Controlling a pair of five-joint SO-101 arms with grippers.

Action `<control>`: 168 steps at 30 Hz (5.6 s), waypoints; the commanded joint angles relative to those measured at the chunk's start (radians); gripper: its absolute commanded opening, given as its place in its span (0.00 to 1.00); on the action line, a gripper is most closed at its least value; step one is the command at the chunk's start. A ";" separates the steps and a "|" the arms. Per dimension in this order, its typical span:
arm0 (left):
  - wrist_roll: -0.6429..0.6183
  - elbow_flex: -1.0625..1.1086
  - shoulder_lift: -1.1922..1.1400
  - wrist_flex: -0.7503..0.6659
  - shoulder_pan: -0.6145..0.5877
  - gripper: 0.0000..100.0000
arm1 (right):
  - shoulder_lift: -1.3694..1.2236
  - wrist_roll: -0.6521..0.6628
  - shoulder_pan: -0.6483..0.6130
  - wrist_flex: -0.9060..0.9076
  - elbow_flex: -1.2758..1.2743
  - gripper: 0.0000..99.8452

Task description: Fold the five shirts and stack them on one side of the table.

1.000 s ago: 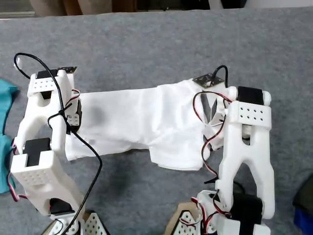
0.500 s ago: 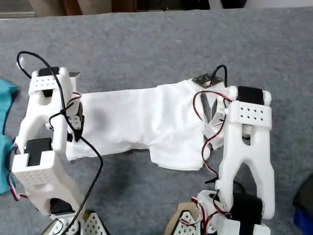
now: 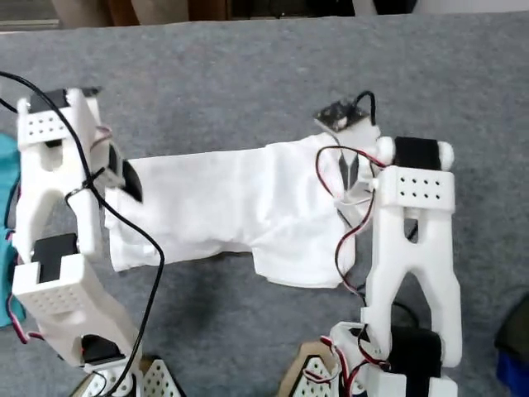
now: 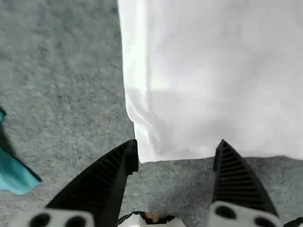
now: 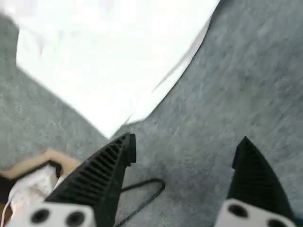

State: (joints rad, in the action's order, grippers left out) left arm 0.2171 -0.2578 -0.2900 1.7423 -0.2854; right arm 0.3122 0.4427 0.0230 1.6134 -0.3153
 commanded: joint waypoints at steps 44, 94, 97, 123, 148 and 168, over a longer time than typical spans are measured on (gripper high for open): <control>-0.110 -0.358 -0.558 -0.316 -0.006 0.02 | -1.732 -0.256 -0.031 0.003 1.966 0.01; 0.025 0.954 1.076 -0.359 0.104 0.02 | -0.206 0.377 -0.294 0.094 0.403 0.08; 0.023 1.011 1.218 -0.347 0.092 0.02 | -0.070 0.439 -0.294 -0.041 0.077 0.08; 0.023 0.858 0.845 -0.288 -0.160 0.02 | 0.309 0.422 -0.483 -0.397 -0.785 0.17; 0.029 0.819 0.737 -0.285 -0.163 0.02 | -0.010 0.396 -0.478 -0.611 -0.792 0.17; 0.120 0.819 0.737 -0.282 -0.269 0.02 | -0.131 0.394 -0.447 -0.687 -0.751 0.01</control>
State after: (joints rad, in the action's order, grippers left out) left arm 0.3322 0.6091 0.4465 1.4538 -0.5432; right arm 0.2785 0.8477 -0.4388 0.9168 -1.0748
